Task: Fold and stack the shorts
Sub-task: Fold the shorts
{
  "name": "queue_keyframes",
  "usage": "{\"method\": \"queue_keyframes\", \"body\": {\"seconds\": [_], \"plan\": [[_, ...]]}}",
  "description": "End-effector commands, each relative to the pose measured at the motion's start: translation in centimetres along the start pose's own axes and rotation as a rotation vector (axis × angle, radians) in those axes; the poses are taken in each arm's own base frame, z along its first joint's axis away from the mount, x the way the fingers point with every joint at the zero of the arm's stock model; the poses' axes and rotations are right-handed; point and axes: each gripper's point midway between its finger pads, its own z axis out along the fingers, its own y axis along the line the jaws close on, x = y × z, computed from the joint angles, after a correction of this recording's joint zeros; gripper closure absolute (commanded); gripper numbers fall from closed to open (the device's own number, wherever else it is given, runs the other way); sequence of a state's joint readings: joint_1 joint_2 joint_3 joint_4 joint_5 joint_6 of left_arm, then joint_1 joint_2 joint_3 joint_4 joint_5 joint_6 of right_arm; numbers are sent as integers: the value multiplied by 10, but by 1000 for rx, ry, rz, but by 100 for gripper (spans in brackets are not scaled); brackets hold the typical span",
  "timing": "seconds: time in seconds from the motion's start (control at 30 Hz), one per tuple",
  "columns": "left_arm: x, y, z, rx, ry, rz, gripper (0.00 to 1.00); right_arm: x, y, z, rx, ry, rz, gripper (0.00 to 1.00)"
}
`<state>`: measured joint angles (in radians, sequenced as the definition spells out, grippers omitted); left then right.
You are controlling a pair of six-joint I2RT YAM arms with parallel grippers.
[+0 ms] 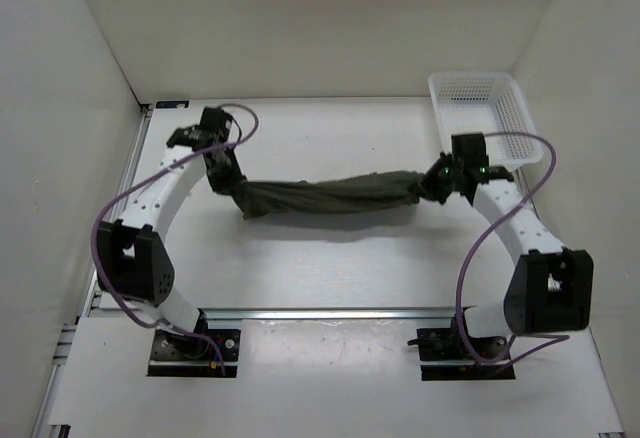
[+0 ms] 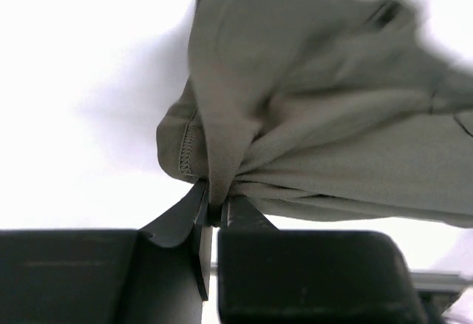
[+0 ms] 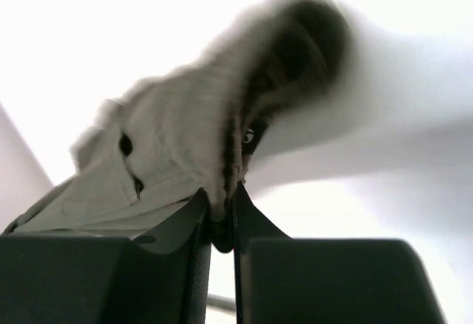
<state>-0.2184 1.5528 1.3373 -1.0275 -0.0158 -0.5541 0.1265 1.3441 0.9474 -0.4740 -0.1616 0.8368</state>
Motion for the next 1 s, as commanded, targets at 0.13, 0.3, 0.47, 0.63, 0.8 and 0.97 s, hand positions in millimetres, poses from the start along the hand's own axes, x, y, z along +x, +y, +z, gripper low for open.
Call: {"method": "queue_keyframes", "body": {"seconds": [0.13,0.3,0.47,0.63,0.8,0.97], "plan": [[-150,6,-76,-48,-325,-61,90,-133,126,-47,-198,-289,-144,100],[-188,33,-131,-27,-466,-136,90,-153,161,-66,-280,-330,-170,100],[-155,55,-113,-40,-427,-137,90,-124,121,-41,-215,-265,-158,100],[-37,91,-29,-114,-121,-230,79,-56,46,3,-94,-120,-151,100],[11,96,-22,-76,-44,-242,12,6,-16,13,32,-18,-189,29],[-23,88,-57,-38,-169,-233,17,-11,-15,-12,81,-99,-237,19]]}}
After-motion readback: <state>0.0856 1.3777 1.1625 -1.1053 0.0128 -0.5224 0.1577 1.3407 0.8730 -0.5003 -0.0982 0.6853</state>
